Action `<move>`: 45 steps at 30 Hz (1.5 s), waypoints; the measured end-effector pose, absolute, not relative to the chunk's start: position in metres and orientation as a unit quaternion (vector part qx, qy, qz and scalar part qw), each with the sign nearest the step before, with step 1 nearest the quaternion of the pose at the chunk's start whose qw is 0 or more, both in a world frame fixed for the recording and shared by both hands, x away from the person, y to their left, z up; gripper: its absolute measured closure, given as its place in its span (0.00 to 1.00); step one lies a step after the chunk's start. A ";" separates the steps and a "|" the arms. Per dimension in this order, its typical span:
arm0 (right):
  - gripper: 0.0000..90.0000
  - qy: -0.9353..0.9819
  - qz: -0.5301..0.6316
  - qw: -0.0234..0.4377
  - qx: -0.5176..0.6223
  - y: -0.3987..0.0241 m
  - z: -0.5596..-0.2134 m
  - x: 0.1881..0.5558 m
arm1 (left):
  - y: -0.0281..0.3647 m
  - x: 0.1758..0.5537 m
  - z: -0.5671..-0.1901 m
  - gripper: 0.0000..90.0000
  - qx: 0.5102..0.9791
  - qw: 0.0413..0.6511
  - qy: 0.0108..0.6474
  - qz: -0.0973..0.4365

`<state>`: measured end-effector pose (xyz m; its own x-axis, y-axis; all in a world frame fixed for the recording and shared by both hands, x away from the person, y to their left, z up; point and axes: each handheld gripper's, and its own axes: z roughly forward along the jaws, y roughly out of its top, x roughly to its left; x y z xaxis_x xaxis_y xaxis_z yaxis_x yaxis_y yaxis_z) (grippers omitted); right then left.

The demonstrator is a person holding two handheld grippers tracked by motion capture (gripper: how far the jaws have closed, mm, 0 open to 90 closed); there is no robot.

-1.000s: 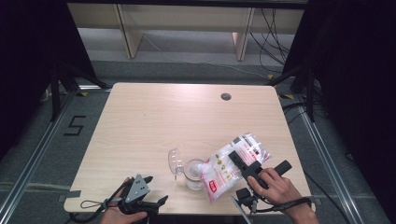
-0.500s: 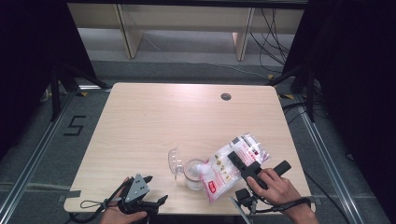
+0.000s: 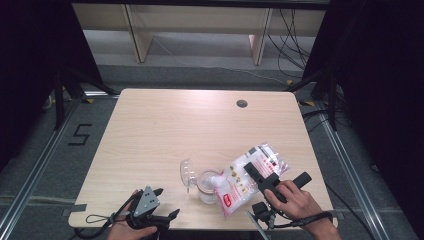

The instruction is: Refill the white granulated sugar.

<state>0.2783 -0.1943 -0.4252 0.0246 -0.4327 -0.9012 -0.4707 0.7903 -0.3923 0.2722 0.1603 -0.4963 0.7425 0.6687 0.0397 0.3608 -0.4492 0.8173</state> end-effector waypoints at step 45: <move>0.70 0.699 0.009 0.634 -0.330 -0.194 -0.422 0.278 | 0.158 0.272 -0.497 0.18 0.826 0.435 0.316 0.172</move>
<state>0.2782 -0.1942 -0.4223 0.0224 -0.4492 -0.8931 -0.4726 0.7825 -0.4054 0.2716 0.1581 -0.4975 0.7414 0.6709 0.0102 0.3709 -0.4224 0.8271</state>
